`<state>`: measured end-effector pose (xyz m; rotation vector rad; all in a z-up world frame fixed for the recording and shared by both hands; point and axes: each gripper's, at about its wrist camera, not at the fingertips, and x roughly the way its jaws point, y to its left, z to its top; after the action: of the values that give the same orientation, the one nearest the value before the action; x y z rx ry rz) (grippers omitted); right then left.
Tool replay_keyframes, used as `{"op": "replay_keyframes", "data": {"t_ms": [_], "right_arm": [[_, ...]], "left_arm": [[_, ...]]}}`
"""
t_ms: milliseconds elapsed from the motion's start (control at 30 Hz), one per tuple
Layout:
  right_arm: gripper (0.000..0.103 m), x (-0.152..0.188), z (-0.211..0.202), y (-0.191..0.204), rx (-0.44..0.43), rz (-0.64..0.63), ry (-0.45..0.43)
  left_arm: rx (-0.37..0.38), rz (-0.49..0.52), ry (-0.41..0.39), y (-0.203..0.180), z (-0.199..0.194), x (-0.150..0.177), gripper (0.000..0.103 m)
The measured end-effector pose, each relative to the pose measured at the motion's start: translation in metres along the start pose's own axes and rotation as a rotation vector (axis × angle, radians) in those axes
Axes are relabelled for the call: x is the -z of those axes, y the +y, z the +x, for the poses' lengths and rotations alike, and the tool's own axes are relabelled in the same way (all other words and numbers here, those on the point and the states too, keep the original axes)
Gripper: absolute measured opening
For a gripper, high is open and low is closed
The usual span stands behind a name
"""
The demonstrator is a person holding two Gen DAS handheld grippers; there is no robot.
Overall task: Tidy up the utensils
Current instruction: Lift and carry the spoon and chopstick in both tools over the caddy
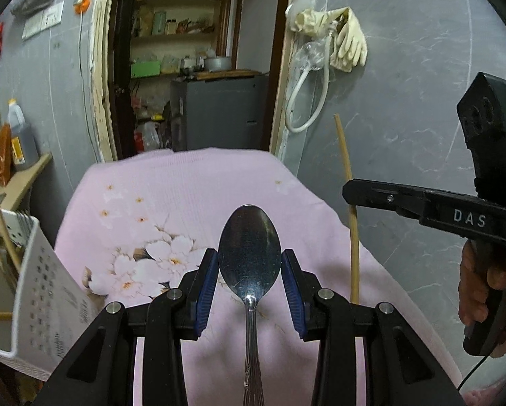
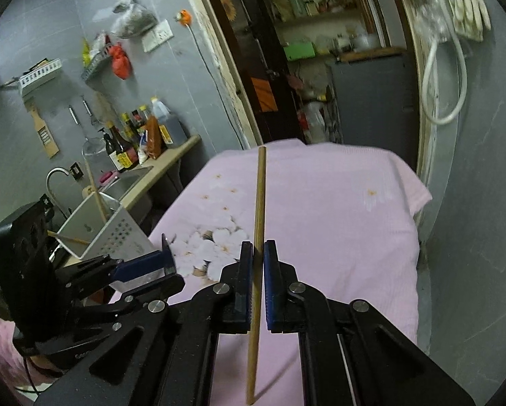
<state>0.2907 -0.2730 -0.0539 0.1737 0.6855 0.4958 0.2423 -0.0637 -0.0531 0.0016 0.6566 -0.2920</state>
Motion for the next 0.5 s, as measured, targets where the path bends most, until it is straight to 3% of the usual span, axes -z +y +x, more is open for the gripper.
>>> {"op": "replay_keyframes", "data": {"t_ms": [200,500], "right_arm": [[0.005,-0.007,-0.020,0.019,0.013,0.005,-0.056],[0.005,-0.039,-0.038,0.071,0.002,-0.046,-0.167]], "left_arm": [[-0.003,0.025,-0.066,0.005,-0.025,-0.008,0.036],[0.021,-0.049,-0.178,0.037,-0.072,-0.034,0.036]]}}
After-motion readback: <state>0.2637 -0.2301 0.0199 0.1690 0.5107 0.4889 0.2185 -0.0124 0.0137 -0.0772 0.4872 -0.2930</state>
